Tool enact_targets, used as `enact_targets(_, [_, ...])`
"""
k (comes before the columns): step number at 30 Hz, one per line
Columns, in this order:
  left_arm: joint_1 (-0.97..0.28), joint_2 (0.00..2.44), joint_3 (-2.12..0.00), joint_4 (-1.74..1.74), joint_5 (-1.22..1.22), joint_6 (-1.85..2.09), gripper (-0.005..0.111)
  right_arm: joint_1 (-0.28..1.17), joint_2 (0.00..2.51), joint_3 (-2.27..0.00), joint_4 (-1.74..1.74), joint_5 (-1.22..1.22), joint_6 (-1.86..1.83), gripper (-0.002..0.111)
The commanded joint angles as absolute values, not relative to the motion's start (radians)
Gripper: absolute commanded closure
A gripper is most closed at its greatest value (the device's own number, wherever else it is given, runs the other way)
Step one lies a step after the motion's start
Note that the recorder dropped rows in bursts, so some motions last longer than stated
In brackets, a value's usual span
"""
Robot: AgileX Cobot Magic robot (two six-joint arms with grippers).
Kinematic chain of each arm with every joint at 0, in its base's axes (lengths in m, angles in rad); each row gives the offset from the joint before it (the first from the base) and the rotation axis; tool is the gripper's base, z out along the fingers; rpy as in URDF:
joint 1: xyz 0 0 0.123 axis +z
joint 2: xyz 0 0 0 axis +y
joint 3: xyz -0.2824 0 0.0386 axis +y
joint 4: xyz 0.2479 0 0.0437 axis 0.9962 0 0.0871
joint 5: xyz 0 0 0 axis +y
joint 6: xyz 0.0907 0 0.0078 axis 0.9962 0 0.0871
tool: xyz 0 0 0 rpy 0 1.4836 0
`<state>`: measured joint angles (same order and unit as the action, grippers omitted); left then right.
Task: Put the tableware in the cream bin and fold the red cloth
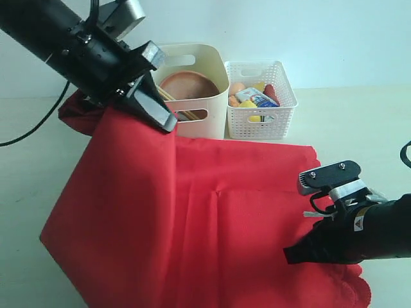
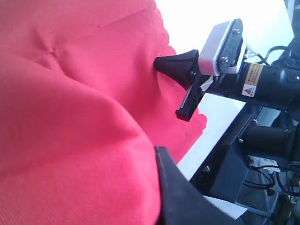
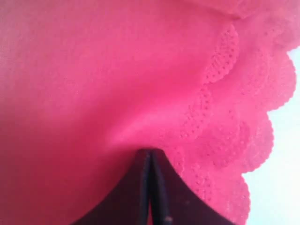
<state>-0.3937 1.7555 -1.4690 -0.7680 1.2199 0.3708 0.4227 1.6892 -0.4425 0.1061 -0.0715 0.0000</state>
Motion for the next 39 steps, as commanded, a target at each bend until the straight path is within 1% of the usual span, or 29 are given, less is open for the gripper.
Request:
enact_targets(1, [-0.466,1.788,-1.507,-0.792,1.221,0.328,0.107,0.425,1.673,-0.426,0.105,0.087,0.0,0.108])
enact_targets(9, [-0.648,2.003,-1.677,-0.796,1.18,0.272,0.107,0.425,1.651,-0.426,0.095,0.132,0.0,0.108])
enact_targets(13, [-0.677,2.084,-1.723,-0.798,1.133,0.258,0.107,0.425,1.582,-0.382,0.093,0.096,0.0,0.108])
enact_targets(21, [-0.706,2.153,-1.723,-0.93,1.053,0.31,0.106,0.425,1.346,-0.299,0.097,0.041,0.0,0.108])
enact_targets(23, [-0.709,2.167,-1.724,-0.926,1.032,0.31,0.1,0.425,1.277,-0.279,0.097,0.027,0.0,0.108])
enact_targets(24, [-0.709,2.174,-1.724,-0.928,1.026,0.312,0.095,0.425,1.23,-0.267,0.097,0.025,0.0,0.108])
enact_targets(28, [-0.709,2.193,-1.724,-0.938,1.007,0.338,0.063,0.425,1.073,-0.244,0.097,0.065,0.006,0.108])
enact_targets(31, [-0.709,2.201,-1.724,-0.968,0.977,0.369,0.043,0.425,0.957,-0.237,0.097,0.107,0.026,0.108])
enact_targets(32, [-0.709,2.206,-1.724,-0.987,0.974,0.388,0.038,0.425,0.923,-0.237,0.097,0.124,0.031,0.108])
enact_targets(34, [-0.709,2.214,-1.724,-1.074,0.98,0.454,0.033,0.425,0.846,-0.235,0.099,0.138,0.041,0.108])
enact_targets(39, [-0.711,2.226,-1.724,-1.23,1.08,0.648,0.034,0.425,0.692,-0.227,0.102,0.147,0.062,0.108])
